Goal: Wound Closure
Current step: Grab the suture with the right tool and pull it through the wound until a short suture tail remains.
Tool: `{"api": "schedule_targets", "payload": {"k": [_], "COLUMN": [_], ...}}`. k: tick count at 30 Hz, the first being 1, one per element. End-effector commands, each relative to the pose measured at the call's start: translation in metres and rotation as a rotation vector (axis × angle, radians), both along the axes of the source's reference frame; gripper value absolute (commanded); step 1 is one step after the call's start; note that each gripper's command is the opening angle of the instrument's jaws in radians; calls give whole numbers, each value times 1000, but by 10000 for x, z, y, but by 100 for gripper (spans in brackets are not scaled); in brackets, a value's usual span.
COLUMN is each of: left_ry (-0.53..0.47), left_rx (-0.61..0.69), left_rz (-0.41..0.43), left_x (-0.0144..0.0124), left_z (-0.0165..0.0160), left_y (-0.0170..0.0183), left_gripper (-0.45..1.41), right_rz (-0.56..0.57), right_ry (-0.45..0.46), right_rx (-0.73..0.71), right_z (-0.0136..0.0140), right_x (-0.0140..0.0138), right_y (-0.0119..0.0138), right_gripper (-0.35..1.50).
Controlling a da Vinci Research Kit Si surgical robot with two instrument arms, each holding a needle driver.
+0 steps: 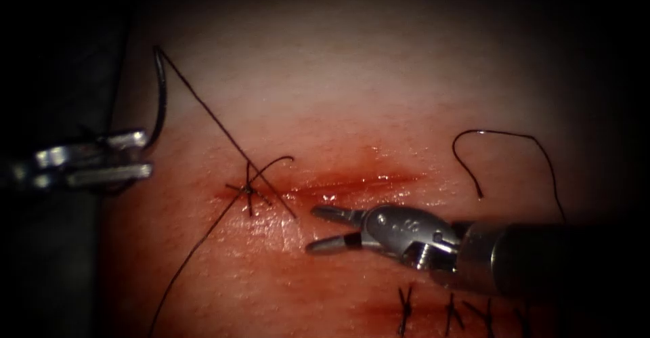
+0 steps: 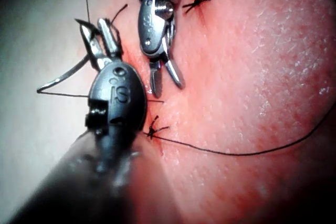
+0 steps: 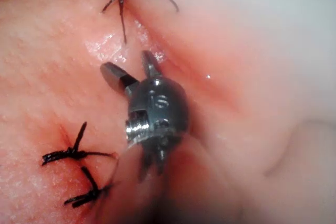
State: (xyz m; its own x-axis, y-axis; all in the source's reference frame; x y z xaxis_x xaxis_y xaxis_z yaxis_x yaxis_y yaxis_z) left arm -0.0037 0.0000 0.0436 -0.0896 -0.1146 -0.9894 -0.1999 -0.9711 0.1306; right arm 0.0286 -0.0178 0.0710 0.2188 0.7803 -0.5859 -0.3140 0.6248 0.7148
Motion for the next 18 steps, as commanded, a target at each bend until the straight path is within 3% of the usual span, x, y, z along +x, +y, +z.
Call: {"api": "schedule_targets", "payload": {"k": [1, 5, 7, 8, 11, 18], "left_ry": [-3, -4, -10, -21, -24, -28], "left_rx": [3, 12, 22, 29, 27, 31], "left_rz": [3, 17, 21, 26, 27, 29], "left_x": [-5, -8, -8, -8, -8, -9], "left_z": [6, 27, 38, 38, 35, 30], "left_y": [2, -22, -32, -36, -38, -51], "left_gripper": [-45, -45, -45, -45, -45, -45], "right_rz": [-3, 3, 12, 15, 13, 9], "right_ry": [3, 3, -1, -7, -9, -15], "right_rx": [2, 8, 13, 2, -8, -28], "right_z": [1, -7, -10, -8, -6, -2], "right_x": [9, 18, 26, 34, 36, 37], "right_y": [-1, 1, 5, 7, 10, 15], "right_gripper": [66, 74, 98, 99, 84, 81]}}
